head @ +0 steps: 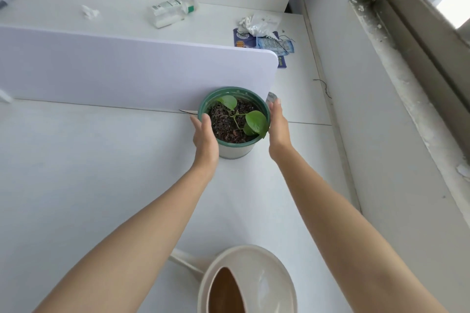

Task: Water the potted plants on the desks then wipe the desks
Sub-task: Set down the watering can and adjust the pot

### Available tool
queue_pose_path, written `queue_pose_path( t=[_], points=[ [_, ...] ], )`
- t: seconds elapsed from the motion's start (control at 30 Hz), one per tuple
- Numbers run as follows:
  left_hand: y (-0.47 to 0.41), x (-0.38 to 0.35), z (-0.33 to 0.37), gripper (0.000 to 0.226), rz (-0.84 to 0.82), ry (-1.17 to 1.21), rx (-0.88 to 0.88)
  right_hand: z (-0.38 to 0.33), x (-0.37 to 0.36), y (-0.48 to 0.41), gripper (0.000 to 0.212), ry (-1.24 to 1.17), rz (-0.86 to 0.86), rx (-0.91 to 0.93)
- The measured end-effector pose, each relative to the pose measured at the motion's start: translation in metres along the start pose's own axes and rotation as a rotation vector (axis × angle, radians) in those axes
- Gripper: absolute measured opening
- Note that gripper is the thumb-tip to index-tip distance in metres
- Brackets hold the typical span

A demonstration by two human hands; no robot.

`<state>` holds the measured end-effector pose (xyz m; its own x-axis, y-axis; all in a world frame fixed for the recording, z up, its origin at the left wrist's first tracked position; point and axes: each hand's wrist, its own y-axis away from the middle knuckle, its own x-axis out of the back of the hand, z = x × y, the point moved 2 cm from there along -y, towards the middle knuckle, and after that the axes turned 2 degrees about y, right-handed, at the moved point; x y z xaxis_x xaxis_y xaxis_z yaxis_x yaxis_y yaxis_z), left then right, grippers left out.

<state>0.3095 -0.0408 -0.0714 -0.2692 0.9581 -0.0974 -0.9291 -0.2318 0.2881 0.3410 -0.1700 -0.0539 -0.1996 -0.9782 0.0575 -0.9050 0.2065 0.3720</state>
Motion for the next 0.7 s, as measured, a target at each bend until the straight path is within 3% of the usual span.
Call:
queue_pose_path(
  t=[0.17,0.23,0.3,0.43,0.57,0.7],
  points=[
    [-0.025,0.021,0.018,0.059,0.089,0.01,0.039,0.02,0.015,0.022,0.054,-0.054,0.075,0.051],
    [-0.034,0.022,0.023,0.06,0.03,-0.002,0.046,0.024,0.011,0.03,0.043,-0.064,0.07,0.06],
    [-0.034,0.016,0.022,0.061,-0.079,-0.013,0.055,0.027,0.004,0.035,0.047,-0.072,0.051,0.074],
    [-0.024,0.008,0.008,0.09,-0.082,-0.041,0.091,0.028,-0.009,0.039,0.054,-0.092,-0.008,0.08],
    [-0.007,-0.003,0.007,0.063,0.017,-0.027,0.029,0.01,-0.006,0.028,0.056,-0.037,-0.039,0.057],
    [0.008,-0.005,0.012,0.062,0.115,-0.169,0.046,0.002,0.007,0.024,0.067,0.1,-0.086,0.083]
  ],
)
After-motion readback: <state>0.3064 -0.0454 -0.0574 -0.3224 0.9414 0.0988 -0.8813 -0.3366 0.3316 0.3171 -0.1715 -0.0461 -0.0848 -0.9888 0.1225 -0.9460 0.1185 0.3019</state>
